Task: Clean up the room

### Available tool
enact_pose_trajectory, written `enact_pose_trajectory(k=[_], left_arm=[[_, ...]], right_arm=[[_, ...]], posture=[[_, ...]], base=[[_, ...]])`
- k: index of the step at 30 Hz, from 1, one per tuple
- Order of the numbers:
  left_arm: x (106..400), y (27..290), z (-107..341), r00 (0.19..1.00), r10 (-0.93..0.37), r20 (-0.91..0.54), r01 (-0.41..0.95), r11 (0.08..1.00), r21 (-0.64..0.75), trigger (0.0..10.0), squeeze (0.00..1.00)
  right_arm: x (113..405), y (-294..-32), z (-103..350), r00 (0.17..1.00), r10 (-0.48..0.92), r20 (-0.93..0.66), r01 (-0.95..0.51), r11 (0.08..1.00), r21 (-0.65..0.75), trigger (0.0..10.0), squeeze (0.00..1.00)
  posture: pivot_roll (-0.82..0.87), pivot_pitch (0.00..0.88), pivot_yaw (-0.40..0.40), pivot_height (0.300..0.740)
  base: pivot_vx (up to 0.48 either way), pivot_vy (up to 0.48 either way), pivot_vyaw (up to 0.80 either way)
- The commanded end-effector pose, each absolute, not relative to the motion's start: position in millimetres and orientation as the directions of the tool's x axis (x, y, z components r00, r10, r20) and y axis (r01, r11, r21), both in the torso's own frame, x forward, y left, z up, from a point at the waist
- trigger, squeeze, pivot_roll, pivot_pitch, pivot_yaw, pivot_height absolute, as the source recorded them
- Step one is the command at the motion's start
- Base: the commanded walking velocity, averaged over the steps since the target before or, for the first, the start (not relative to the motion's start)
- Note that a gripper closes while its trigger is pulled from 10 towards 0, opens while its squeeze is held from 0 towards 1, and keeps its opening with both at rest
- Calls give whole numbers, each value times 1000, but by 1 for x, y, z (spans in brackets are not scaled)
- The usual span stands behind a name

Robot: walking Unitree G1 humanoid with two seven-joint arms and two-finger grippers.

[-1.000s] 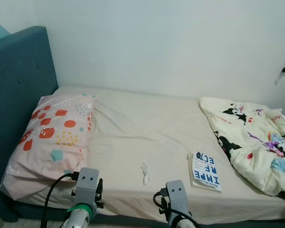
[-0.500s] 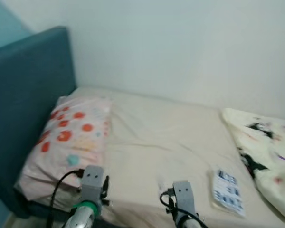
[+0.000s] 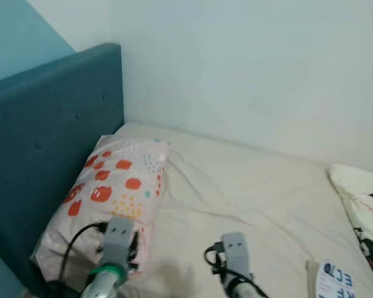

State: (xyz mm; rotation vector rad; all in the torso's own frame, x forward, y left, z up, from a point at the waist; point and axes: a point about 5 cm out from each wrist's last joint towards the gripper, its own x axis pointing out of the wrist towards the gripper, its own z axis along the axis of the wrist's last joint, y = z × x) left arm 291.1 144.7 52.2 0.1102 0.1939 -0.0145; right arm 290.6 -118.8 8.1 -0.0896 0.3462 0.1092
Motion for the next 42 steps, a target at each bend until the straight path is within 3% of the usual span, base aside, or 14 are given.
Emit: enact_pose_trajectory(k=[1, 13, 34, 42], left_arm=[[289, 138, 47, 976, -24, -218, 48, 993, 107, 10000, 0], [288, 134, 48, 975, -49, -218, 74, 991, 111, 10000, 0], [285, 134, 44, 972, -11, -234, 27, 998, 64, 10000, 0], [284, 136, 43, 972, -3, -237, 19, 998, 65, 10000, 0]], right_arm=[[284, -128, 0, 925, 62, -376, -96, 993, -73, 10000, 0], [284, -131, 0, 924, 56, -377, -92, 993, -77, 10000, 0], [285, -134, 1, 921, 65, -384, -99, 993, -67, 10000, 0], [286, -134, 2, 924, 69, -377, -96, 994, -53, 10000, 0]], posture=[[36, 11, 6, 740], [34, 24, -1, 740], [25, 34, -20, 740], [24, 35, -23, 701]], base=[[0, 0, 0], [0, -179, 0], [0, 0, 0], [0, 0, 0]])
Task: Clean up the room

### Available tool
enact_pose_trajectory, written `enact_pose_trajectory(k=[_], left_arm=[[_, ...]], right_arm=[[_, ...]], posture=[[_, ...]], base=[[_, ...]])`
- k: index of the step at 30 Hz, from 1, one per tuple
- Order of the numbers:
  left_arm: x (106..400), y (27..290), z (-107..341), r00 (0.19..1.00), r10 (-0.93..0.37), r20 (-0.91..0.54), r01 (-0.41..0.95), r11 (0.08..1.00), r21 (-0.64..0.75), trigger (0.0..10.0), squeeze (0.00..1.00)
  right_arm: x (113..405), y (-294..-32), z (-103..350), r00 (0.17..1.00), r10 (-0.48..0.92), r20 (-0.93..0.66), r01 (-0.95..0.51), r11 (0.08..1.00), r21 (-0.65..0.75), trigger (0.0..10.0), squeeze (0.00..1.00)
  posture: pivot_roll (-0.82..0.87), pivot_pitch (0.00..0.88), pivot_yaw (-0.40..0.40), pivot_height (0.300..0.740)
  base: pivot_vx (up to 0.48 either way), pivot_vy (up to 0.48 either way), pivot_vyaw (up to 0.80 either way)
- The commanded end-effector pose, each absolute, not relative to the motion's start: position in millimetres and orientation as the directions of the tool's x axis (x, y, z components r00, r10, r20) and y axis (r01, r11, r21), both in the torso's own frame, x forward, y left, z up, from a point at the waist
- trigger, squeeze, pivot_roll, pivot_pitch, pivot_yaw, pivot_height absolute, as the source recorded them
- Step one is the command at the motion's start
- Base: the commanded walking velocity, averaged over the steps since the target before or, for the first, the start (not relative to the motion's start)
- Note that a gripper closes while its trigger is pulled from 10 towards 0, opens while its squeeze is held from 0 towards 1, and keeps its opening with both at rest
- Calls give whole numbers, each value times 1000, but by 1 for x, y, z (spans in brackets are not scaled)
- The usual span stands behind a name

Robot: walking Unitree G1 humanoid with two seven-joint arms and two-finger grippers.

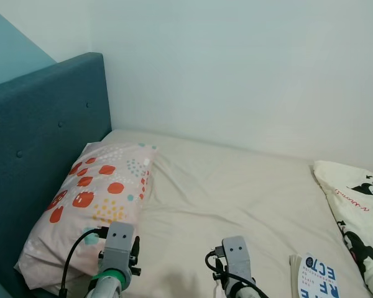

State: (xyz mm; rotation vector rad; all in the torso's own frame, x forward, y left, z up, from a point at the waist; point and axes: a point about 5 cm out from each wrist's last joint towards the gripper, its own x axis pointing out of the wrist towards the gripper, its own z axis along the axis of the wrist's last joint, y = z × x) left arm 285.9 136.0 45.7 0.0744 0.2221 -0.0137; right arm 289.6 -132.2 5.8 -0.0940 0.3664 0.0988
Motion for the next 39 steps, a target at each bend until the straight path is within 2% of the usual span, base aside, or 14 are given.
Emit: enact_pose_trajectory(k=[1, 18, 36, 39], left_arm=[[284, 136, 43, 972, -2, -237, 18, 998, 65, 10000, 0], [285, 136, 43, 972, -4, -237, 20, 998, 66, 10000, 0], [282, 134, 42, 971, -5, -238, 20, 998, 61, 10000, 0], [282, 134, 42, 971, -5, -238, 19, 998, 60, 10000, 0]], right_arm=[[286, -133, 2, 924, 69, -377, -95, 994, -52, 10000, 0], [286, -134, 3, 926, 71, -371, -97, 994, -51, 10000, 0], [285, -134, 2, 924, 78, -374, -108, 992, -61, 10000, 0], [285, -134, 2, 922, 79, -380, -110, 992, -59, 10000, 0]], posture=[[24, 34, -22, 696], [23, 38, -20, 618], [20, 40, -27, 618], [22, 43, -29, 603]], base=[[0, 0, 0], [0, 0, 0], [0, 0, 0], [0, 0, 0]])
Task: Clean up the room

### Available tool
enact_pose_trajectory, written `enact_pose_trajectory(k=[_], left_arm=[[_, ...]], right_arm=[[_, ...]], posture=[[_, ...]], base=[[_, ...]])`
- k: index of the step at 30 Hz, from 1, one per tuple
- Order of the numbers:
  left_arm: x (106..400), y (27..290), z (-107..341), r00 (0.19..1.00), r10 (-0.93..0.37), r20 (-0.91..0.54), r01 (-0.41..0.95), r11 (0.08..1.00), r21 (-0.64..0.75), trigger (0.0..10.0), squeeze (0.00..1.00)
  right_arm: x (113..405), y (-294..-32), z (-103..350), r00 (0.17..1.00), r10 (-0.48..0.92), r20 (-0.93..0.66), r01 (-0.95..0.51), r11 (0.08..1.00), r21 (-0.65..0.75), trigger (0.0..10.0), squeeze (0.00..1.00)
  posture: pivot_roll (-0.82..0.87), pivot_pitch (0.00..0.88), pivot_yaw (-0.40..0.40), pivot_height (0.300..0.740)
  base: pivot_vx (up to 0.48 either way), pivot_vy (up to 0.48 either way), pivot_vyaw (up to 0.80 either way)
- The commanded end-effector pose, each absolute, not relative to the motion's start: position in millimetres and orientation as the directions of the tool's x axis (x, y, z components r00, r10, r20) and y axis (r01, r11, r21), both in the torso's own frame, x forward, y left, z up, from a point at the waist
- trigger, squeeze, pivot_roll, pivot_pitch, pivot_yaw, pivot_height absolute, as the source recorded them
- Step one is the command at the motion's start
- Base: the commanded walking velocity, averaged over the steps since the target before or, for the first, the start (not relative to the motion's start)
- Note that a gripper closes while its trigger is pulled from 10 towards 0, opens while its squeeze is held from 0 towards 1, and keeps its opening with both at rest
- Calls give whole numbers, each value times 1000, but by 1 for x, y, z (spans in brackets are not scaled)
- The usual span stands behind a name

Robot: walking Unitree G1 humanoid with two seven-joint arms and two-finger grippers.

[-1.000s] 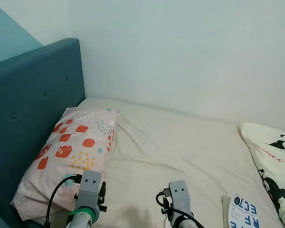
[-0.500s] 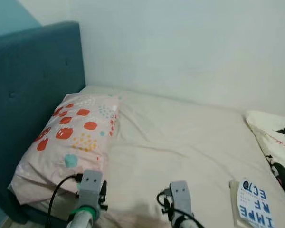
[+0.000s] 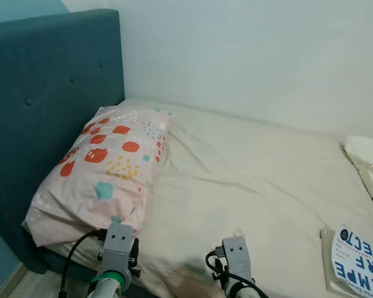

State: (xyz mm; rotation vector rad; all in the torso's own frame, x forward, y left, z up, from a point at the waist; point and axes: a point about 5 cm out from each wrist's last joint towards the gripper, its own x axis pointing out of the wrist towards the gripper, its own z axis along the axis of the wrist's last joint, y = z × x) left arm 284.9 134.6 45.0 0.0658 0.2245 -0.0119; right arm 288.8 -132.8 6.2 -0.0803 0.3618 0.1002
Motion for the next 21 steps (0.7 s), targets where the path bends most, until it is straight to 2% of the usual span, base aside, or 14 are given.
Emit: enact_pose_trajectory(k=[1, 10, 15, 16, 17, 18, 19, 20, 21], left_arm=[[281, 134, 41, 971, -4, -238, 19, 998, 60, 10000, 0], [278, 137, 41, 971, -12, -237, 33, 996, 83, 10000, 0], [274, 142, 43, 976, -26, -218, 46, 995, 86, 10000, 0], [274, 142, 44, 976, -31, -214, 50, 995, 84, 10000, 0], [273, 142, 44, 977, -38, -212, 57, 995, 83, 10000, 0], [272, 142, 45, 976, -48, -211, 67, 994, 84, 10000, 0], [270, 142, 44, 974, -60, -217, 80, 994, 81, 10000, 0], [270, 142, 44, 974, -60, -217, 80, 994, 81, 10000, 0], [269, 141, 43, 972, -74, -224, 94, 992, 81, 10000, 0]], right_arm=[[285, -134, 2, 922, 80, -380, -111, 992, -60, 10000, 0], [297, -141, 12, 940, 49, -338, -79, 994, -75, 10000, 0], [318, -162, 34, 964, -53, -259, 28, 995, -97, 10000, 0], [321, -167, 38, 966, -78, -246, 53, 993, -107, 10000, 78], [323, -172, 41, 966, -100, -237, 75, 991, -115, 10000, 78], [325, -176, 43, 965, -123, -233, 94, 987, -130, 10000, 298], [326, -180, 43, 959, -147, -243, 115, 983, -141, 10000, 729], [326, -180, 43, 959, -147, -243, 115, 983, -141, 10000, 729], [327, -182, 43, 953, -162, -257, 127, 981, -150, 10000, 1000]], posture=[[23, 42, -30, 598], [32, 51, -27, 588], [45, 63, -27, 588], [53, 67, -28, 588], [53, 67, -28, 588], [57, 71, -28, 588], [57, 71, -28, 588], [57, 71, -28, 588], [62, 75, -29, 588]], base=[[0, 0, 0], [0, 0, 0], [0, 0, 0], [0, 0, 0], [0, 0, 0], [0, 0, 0], [0, 0, 0], [0, 0, 0], [0, 0, 0]])
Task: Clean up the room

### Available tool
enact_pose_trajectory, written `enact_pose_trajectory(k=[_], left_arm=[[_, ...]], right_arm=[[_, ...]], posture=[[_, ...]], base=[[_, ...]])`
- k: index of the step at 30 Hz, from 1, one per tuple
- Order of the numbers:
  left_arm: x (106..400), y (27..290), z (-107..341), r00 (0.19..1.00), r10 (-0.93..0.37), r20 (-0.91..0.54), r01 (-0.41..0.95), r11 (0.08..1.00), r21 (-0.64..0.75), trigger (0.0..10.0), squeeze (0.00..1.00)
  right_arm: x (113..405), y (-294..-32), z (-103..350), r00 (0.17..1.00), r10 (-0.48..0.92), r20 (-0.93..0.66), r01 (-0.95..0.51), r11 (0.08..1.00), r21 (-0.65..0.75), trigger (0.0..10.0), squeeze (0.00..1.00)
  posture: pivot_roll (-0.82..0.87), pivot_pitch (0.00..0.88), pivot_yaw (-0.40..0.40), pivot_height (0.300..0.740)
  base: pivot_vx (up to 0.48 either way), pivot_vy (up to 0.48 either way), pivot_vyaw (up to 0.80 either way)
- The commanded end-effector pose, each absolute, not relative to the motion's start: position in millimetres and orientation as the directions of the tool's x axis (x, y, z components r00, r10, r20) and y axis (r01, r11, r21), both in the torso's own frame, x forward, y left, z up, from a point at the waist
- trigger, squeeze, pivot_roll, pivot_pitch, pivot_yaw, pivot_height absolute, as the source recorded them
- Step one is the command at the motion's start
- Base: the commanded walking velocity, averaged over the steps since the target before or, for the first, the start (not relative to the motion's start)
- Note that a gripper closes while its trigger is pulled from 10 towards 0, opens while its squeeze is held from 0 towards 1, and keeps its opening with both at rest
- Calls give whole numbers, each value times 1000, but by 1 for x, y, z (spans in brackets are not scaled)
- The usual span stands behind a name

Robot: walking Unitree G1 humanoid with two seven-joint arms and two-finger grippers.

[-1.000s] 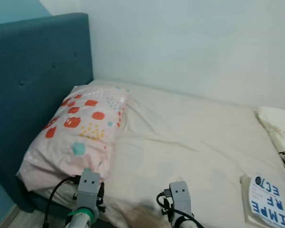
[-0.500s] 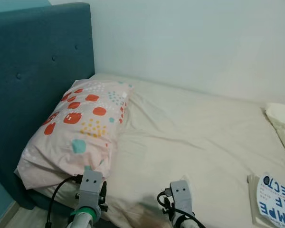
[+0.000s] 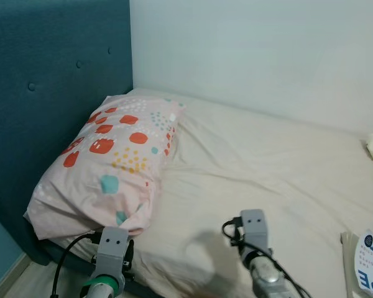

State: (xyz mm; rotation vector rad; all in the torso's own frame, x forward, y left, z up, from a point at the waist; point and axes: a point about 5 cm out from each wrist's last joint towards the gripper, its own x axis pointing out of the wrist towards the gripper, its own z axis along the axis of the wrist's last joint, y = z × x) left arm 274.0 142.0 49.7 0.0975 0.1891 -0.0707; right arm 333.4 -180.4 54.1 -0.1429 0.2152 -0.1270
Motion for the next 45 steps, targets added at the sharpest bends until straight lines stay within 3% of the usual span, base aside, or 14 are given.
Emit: enact_pose_trajectory(k=[1, 7, 15, 16, 19, 20, 34, 43, 44, 45], left_arm=[[266, 140, 44, 970, -98, -224, 120, 989, 86, 10000, 0], [255, 132, 56, 958, -231, -172, 251, 962, 105, 10000, 0], [245, 139, 69, 953, -269, -139, 285, 952, 112, 10000, 0], [244, 142, 71, 953, -270, -138, 286, 952, 113, 10000, 0], [242, 146, 74, 953, -270, -139, 286, 951, 115, 10000, 0], [240, 150, 74, 953, -266, -148, 284, 951, 121, 10000, 0], [243, 165, 84, 952, -255, -171, 282, 946, 159, 10000, 0], [246, 169, 88, 950, -261, -172, 290, 942, 169, 10000, 0], [247, 169, 89, 950, -261, -171, 290, 942, 170, 10000, 0], [248, 169, 89, 950, -262, -170, 290, 942, 170, 10000, 0]], right_arm=[[328, -186, 43, 947, -179, -267, 136, 976, -172, 10000, 1000], [329, -201, 41, 914, -243, -324, 181, 961, -208, 10000, 1000], [326, -207, 38, 900, -273, -340, 212, 955, -208, 10000, 1000], [325, -207, 36, 896, -278, -346, 217, 954, -207, 10000, 714], [324, -207, 35, 892, -281, -353, 218, 953, -208, 10000, 714], [323, -207, 33, 886, -288, -363, 219, 951, -220, 10000, 0], [304, -226, 16, 812, -420, -405, 342, 905, -252, 10000, 0], [292, -245, 10, 737, -495, -460, 486, 861, -148, 10000, 0], [291, -245, 9, 736, -488, -469, 489, 863, -130, 9373, 0], [291, -245, 8, 738, -479, -475, 489, 865, -113, 4941, 0]], posture=[[72, 86, -33, 588], [109, 139, -37, 588], [156, 201, -18, 588], [174, 209, -10, 588], [180, 212, -6, 588], [191, 219, 0, 588], [231, 214, 31, 588], [242, 200, 39, 588], [240, 197, 40, 588], [240, 195, 40, 588]], base=[[0, 0, 0], [0, 0, 0], [0, 0, 0], [0, 0, 0], [0, 0, 0], [0, 0, 0], [0, 0, 0], [0, 0, 0], [0, 0, 0], [0, 0, 0]])
